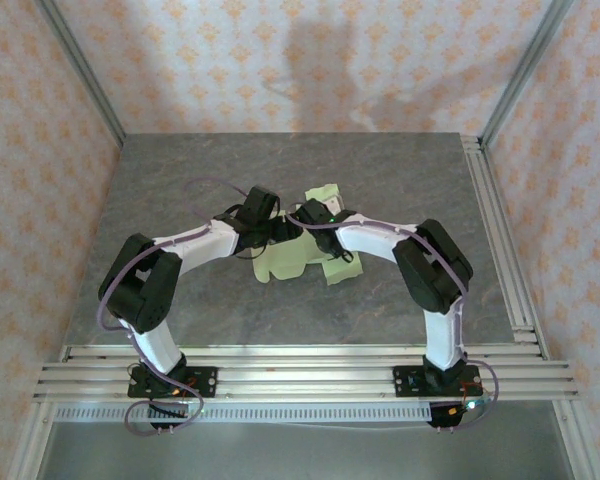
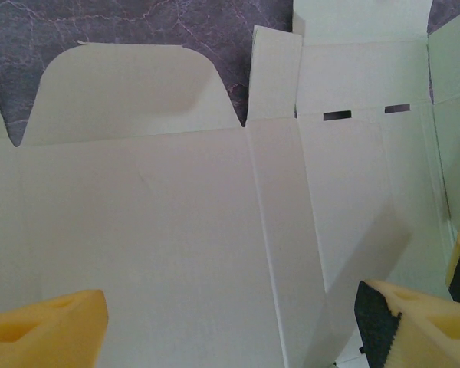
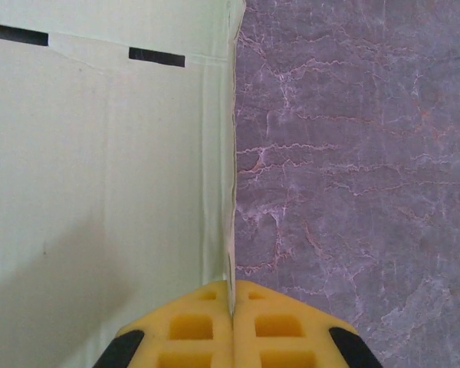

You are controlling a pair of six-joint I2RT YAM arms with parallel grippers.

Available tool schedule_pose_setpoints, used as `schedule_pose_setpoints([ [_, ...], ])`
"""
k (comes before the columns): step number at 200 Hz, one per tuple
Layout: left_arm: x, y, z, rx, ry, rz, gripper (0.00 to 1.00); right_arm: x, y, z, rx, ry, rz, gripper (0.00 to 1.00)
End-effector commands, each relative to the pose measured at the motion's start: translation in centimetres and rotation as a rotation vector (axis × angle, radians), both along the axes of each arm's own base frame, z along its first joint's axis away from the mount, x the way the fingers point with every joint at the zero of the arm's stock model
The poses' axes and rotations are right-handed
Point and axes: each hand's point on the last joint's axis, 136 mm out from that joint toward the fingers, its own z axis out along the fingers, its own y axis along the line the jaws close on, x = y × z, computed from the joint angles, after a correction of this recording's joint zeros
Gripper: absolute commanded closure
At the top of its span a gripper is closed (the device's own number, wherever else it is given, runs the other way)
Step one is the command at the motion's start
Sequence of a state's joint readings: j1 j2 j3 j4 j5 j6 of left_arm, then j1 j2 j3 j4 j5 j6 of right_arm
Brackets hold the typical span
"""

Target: Fold the paper box

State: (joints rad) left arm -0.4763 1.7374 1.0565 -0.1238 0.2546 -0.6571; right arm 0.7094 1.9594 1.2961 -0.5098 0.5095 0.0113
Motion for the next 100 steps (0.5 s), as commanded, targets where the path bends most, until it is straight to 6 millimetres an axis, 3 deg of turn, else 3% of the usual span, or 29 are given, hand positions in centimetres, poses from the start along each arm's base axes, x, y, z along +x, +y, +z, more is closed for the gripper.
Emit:
schedule_pose_setpoints([
  [1, -0.5, 0.5, -0.8, 0.019, 0.02, 0.009, 0.15, 0.0, -0.7, 1.0, -0.016, -0.016, -0.022, 0.99],
  [25, -0.6, 0.5, -0.9, 0.02, 0.024, 0.008, 0.15, -0.4, 1.3, 1.5, 0.213, 0.001, 0.012, 0.86],
  [49, -0.6, 0.3, -0.9, 0.014, 0.029, 0.0, 0.15, -0.8, 3.0, 2.9, 0.389, -0.006, 0.071, 0.54],
  [61, -0.6, 0.2, -0.9, 0.012, 0.029, -0.006, 0.15, -0.8, 3.1, 3.8, 0.467, -0.022, 0.077, 0.43],
  [100, -0.5, -0.2, -0.6, 0.025, 0.029, -0.044, 0.14, -0.4, 2.0, 5.9, 0.814, -0.058, 0.007, 0.34],
])
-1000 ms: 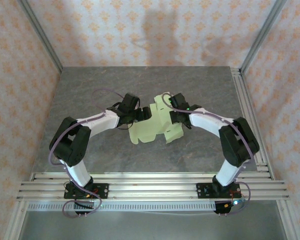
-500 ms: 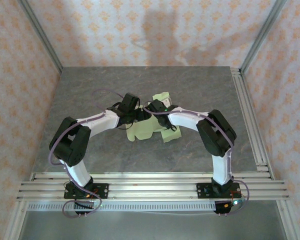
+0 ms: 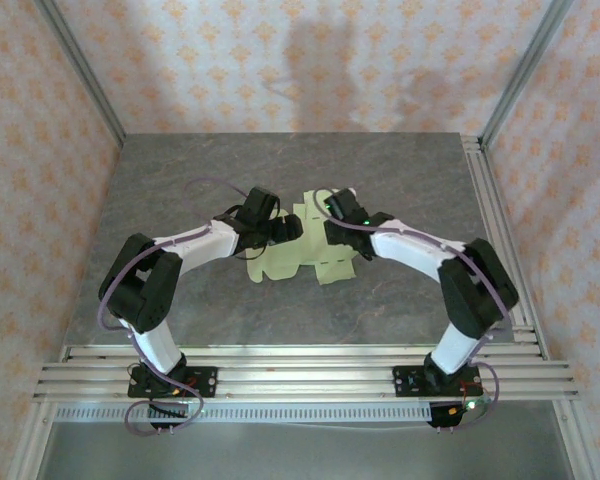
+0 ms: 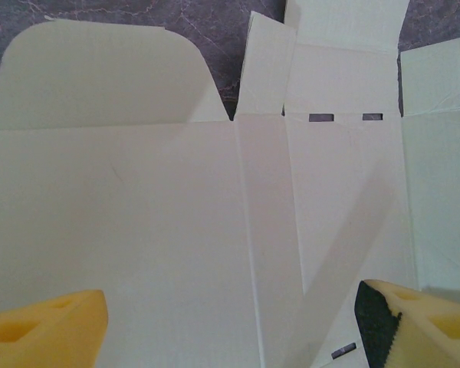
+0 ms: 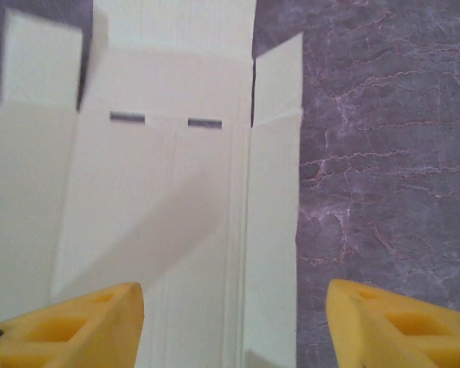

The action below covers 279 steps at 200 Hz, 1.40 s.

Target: Fold the paper box

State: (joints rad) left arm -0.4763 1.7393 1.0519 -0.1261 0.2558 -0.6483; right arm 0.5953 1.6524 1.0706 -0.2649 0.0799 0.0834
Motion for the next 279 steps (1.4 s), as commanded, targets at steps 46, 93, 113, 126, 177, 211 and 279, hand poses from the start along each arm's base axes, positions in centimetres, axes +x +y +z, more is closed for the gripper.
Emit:
schedule_pose_setpoints([
  [46, 0.1, -1.9, 0.8, 0.018, 0.028, -0.104, 0.23, 1.9, -3.2, 0.7, 0.533, 0.053, -0.209, 0.35],
  [93, 0.7, -2.7, -1.9, 0.045, 0.096, -0.139, 0.59, 2.4, -6.2, -2.3, 0.609, 0.12, -0.349, 0.39],
  [113, 0.5, -2.8, -4.1, 0.049, 0.136, -0.143, 0.79, 2.6, -7.0, -3.2, 0.628, 0.135, -0.382, 0.44],
  [126, 0.2, -2.6, -5.3, 0.06, 0.163, -0.141, 0.87, 2.7, -7.3, -3.9, 0.632, 0.152, -0.394, 0.49],
  [177, -0.6, -2.2, -7.2, 0.077, 0.2, -0.137, 0.88, 2.6, -4.9, -5.1, 0.705, 0.249, -0.302, 0.66],
  [211, -0.6, -2.2, -7.1, 0.08, 0.199, -0.141, 0.88, 2.7, -3.6, -4.4, 0.723, 0.239, -0.243, 0.69],
  [279, -0.5, -2.3, -7.1, 0.079, 0.201, -0.141, 0.88, 1.7, -1.3, -5.9, 0.626, 0.29, -0.181, 0.64],
])
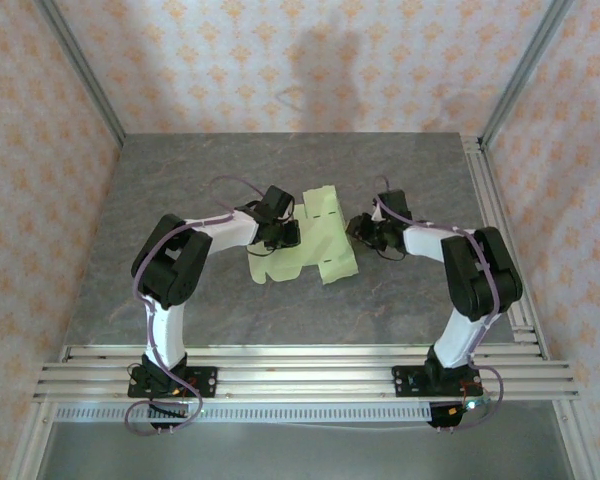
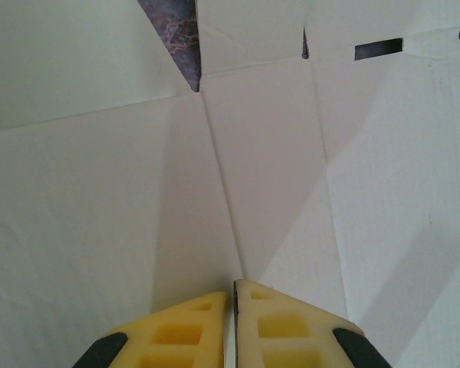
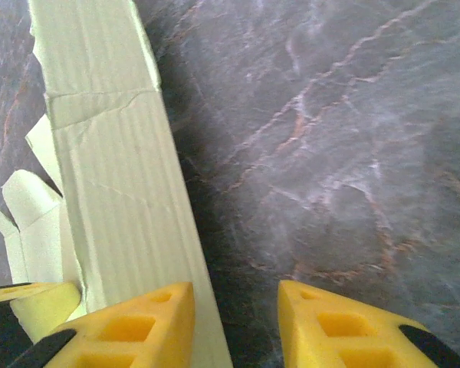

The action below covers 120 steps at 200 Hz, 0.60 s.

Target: Fold the paper box

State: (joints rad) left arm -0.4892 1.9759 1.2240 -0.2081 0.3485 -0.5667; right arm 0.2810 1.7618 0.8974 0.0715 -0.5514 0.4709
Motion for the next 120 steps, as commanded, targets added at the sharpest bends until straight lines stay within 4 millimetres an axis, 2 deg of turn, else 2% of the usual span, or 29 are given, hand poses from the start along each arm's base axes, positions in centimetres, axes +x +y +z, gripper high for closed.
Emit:
schedule_pose_setpoints([
  [1, -1.4, 0.6, -2.0, 0.047, 0.064, -0.011, 0.88, 0.1, 1.0, -0.4, -0.05, -0.002, 0.053, 0.64],
  [28, -1.5, 0.7, -2.0, 0.046, 0.065, -0.011, 0.88, -0.2, 1.5, -1.3, -0.09, 0.024, 0.081, 0.61],
  [90, -1.5, 0.7, -2.1, 0.044, 0.065, -0.01, 0.88, -0.7, 1.8, -2.0, -0.106, 0.052, 0.119, 0.61],
  [120, -1.4, 0.6, -2.1, 0.038, 0.065, -0.008, 0.88, -1.8, 2.1, -2.4, -0.262, 0.078, 0.196, 0.61],
])
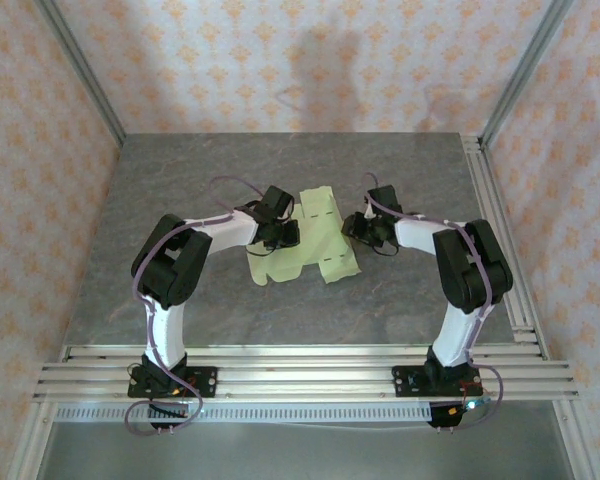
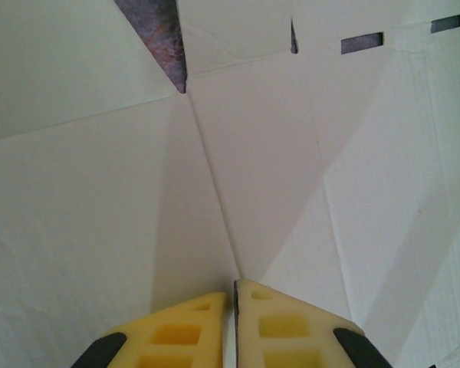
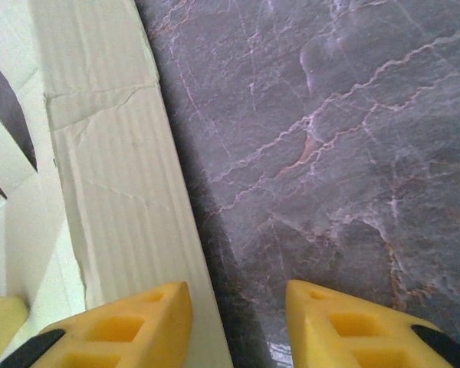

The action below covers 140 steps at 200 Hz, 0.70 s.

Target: Fold the paper box

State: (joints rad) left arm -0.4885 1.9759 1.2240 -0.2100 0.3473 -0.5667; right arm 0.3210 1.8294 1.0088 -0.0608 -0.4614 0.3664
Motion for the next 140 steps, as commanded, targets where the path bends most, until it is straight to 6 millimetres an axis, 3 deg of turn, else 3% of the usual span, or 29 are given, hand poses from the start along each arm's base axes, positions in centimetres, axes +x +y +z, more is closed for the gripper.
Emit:
schedule_pose_setpoints([
  [1, -1.4, 0.5, -2.1, 0.036, 0.065, -0.009, 0.88, -2.5, 1.6, -1.3, -0.129, 0.07, 0.129, 0.61],
  [40, -1.2, 0.4, -1.9, 0.032, 0.062, -0.012, 0.88, -2.8, -0.1, -2.3, -0.388, 0.098, 0.137, 0.6],
  [56, -1.3, 0.4, -1.8, 0.036, 0.062, -0.015, 0.87, -2.7, -0.7, -1.9, -0.453, 0.09, 0.137, 0.6],
  [96, -1.6, 0.7, -1.8, 0.047, 0.061, -0.017, 0.88, -1.5, 0.0, 2.5, -0.285, -0.048, 0.099, 0.59],
  [140, -1.4, 0.6, -1.4, 0.041, 0.053, -0.019, 0.88, -0.8, 0.0, 6.8, -0.206, -0.202, 0.11, 0.37],
])
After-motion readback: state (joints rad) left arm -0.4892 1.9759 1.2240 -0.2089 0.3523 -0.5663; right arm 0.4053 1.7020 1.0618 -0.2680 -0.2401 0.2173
